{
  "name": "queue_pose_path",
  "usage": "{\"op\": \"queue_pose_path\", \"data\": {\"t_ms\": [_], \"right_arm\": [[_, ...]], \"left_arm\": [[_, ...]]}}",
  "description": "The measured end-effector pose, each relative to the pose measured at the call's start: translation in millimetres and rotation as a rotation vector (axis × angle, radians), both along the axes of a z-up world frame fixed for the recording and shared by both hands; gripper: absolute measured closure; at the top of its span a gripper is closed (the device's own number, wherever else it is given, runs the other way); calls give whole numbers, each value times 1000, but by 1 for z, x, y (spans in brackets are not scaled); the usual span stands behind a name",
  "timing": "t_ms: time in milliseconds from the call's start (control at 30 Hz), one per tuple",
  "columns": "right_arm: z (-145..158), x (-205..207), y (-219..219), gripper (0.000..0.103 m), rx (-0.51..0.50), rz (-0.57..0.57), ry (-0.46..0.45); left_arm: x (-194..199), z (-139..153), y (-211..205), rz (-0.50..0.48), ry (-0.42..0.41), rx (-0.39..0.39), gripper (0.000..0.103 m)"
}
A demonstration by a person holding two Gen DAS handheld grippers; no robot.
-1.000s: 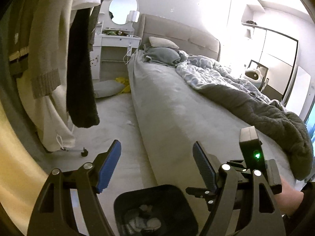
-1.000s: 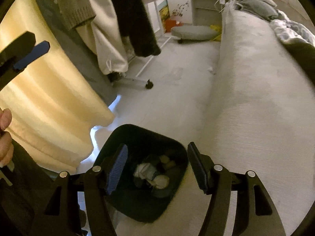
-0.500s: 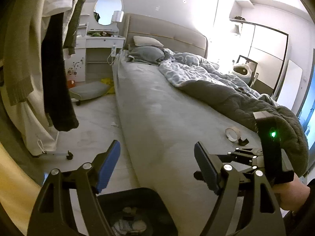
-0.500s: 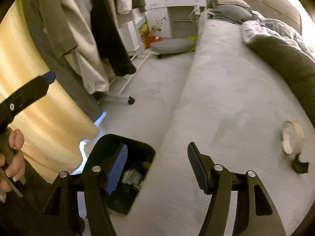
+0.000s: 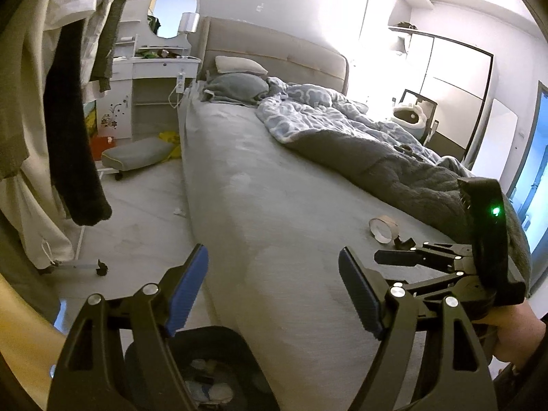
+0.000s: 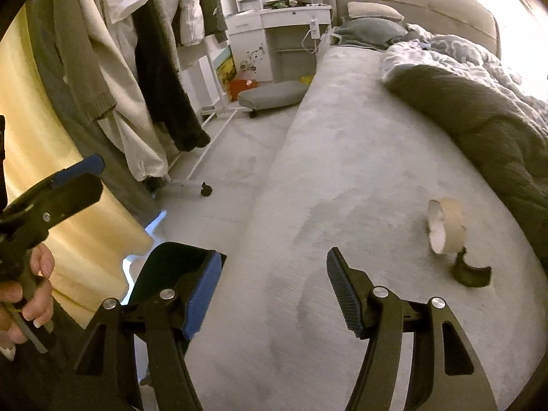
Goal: Collect trash
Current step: 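Move both tools back toward the tan tape roll and black curved piece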
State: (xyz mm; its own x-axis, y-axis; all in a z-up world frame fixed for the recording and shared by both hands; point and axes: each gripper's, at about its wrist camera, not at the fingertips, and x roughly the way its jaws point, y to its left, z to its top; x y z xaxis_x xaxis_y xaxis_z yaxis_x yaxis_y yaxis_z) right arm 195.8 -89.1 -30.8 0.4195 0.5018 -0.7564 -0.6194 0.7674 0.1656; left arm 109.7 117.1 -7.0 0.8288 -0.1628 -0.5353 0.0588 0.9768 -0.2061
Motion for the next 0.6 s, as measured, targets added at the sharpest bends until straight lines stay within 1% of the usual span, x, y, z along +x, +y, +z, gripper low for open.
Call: {"op": "queue_pose_path", "data": {"t_ms": [333,600], "right_arm": [[1,5,-38,37,14,-62,-8],[0,9,-69,35,20,-114,-15]], "left_arm": [[11,-3,-32,-53,13,9,22],[25,-2,-58,-121,18,7,21]]}}
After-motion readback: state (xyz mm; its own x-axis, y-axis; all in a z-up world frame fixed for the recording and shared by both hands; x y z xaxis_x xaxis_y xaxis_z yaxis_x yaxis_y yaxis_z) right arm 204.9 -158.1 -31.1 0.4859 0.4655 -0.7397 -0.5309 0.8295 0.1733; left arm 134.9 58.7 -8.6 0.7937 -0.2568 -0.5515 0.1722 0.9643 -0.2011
